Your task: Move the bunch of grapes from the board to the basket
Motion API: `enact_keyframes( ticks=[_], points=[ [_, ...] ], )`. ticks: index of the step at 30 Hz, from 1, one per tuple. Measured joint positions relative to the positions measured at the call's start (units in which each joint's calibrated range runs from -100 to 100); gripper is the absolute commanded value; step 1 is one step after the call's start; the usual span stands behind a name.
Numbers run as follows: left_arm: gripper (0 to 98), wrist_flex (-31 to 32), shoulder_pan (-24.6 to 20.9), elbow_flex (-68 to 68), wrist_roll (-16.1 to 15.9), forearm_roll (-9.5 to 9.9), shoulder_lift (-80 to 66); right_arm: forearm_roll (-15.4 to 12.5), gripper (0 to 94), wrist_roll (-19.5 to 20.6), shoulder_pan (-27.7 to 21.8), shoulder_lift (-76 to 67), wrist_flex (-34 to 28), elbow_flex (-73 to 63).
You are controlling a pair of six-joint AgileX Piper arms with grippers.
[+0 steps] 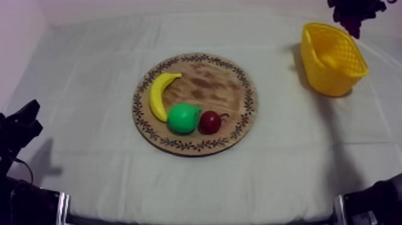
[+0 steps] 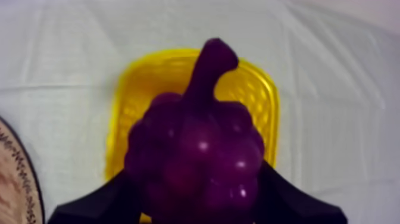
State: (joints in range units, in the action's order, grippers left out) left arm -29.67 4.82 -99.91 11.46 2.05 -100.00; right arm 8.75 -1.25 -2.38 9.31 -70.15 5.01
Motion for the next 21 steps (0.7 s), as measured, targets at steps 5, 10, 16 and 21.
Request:
enact_keyframes(
  ticks=[5,10,16,21],
  points=[
    [0.1,0.00,0.00,0.00,0.00,0.00,0.00,0.09,23.4,0.22,-1.08,3.15,0.95,1.26],
    [0.1,0.00,0.00,0.00,0.00,0.00,0.00,-0.99,25.7,-1.56,-1.64,7.02,1.12,1.31],
    [0.1,0.03,0.00,0.00,0.00,0.00,0.00,-3.13,38.1,-4.63,-2.65,11.55,0.62,-0.13],
    [0.1,0.03,0.00,0.00,0.00,0.00,0.00,-3.99,50.7,-6.45,-2.70,14.78,0.88,-1.20]
  ],
)
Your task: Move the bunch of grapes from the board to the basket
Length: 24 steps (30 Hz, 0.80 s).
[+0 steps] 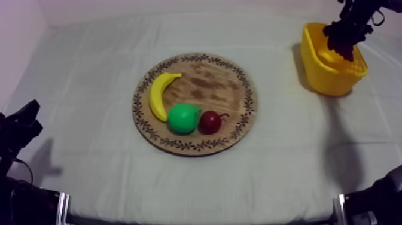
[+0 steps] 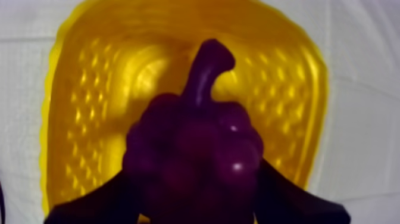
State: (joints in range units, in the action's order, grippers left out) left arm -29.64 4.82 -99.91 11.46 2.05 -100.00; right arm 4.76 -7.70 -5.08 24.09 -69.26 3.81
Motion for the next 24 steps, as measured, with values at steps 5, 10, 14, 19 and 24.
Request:
enact_keyframes(
  ticks=[5,10,14,19,24],
  points=[
    [0.1,0.00,0.00,0.00,0.02,0.00,0.00,-0.81,58.3,-1.51,-0.03,2.31,0.81,-1.14],
    [0.1,0.00,0.00,0.00,0.02,0.00,0.00,-1.06,62.4,-2.02,-0.12,3.57,1.89,-1.69],
    [0.1,0.00,0.00,0.00,0.02,0.00,0.00,-0.72,62.2,-1.95,-0.20,3.56,2.29,-1.83],
    [0.1,0.00,0.00,0.00,0.02,0.00,0.00,-0.21,61.6,-1.70,-0.20,0.65,2.32,-2.00],
    [0.1,-0.08,0.00,0.00,0.02,0.00,0.00,0.70,57.3,-0.80,0.00,-4.07,2.38,-0.44]
  ],
)
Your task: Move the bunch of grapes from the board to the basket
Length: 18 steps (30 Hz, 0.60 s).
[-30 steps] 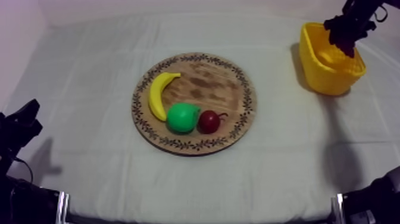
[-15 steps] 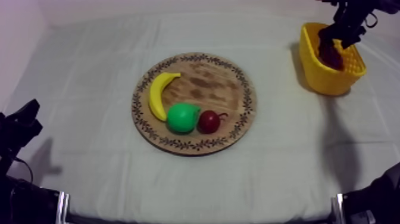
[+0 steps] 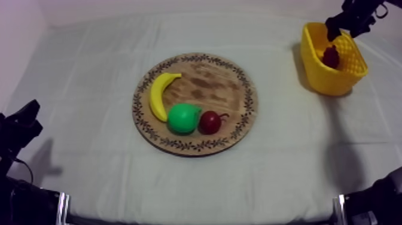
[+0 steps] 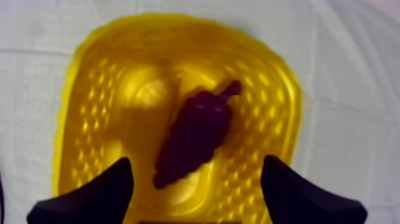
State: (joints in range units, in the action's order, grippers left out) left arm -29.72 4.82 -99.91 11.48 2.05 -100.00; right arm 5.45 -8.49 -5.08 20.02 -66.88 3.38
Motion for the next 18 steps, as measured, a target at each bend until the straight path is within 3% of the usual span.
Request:
enact_keyframes(
  ticks=[9,18],
  points=[
    [0.1,0.00,0.00,0.00,0.00,0.00,0.00,1.89,43.1,1.71,-0.11,-11.94,3.01,6.31],
    [0.1,0.00,0.00,0.00,0.00,0.00,0.00,2.50,35.4,2.47,-0.24,-27.20,11.09,19.90]
  ],
)
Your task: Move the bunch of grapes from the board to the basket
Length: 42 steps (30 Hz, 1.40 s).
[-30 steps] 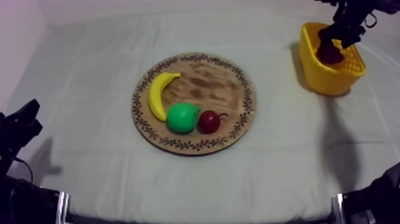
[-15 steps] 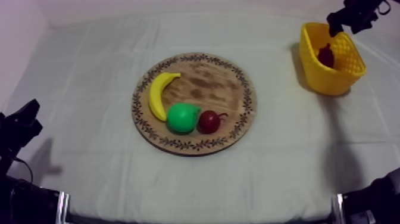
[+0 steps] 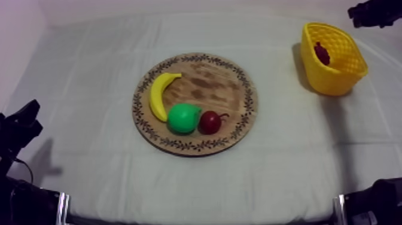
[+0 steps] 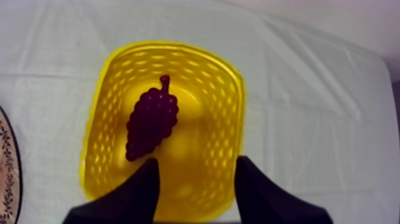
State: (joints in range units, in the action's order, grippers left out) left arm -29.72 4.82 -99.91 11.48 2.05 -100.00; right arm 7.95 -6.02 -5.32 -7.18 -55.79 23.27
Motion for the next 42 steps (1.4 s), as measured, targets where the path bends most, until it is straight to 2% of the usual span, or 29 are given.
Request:
enact_keyframes(
  ticks=[9,28,36,42],
  points=[
    [0.1,0.00,0.00,0.00,0.00,0.00,0.00,0.70,29.1,1.68,-0.14,-15.60,7.78,17.00],
    [0.1,0.09,0.00,0.00,0.00,0.00,0.00,0.87,23.2,2.56,0.49,-43.93,16.07,47.97],
    [0.1,0.09,0.00,0.00,0.00,0.00,0.00,0.74,17.4,2.83,0.36,-55.81,20.76,61.29],
    [0.1,-0.01,0.00,0.00,0.00,0.00,0.00,3.51,9.9,5.58,1.66,-65.45,21.17,70.59]
  ],
)
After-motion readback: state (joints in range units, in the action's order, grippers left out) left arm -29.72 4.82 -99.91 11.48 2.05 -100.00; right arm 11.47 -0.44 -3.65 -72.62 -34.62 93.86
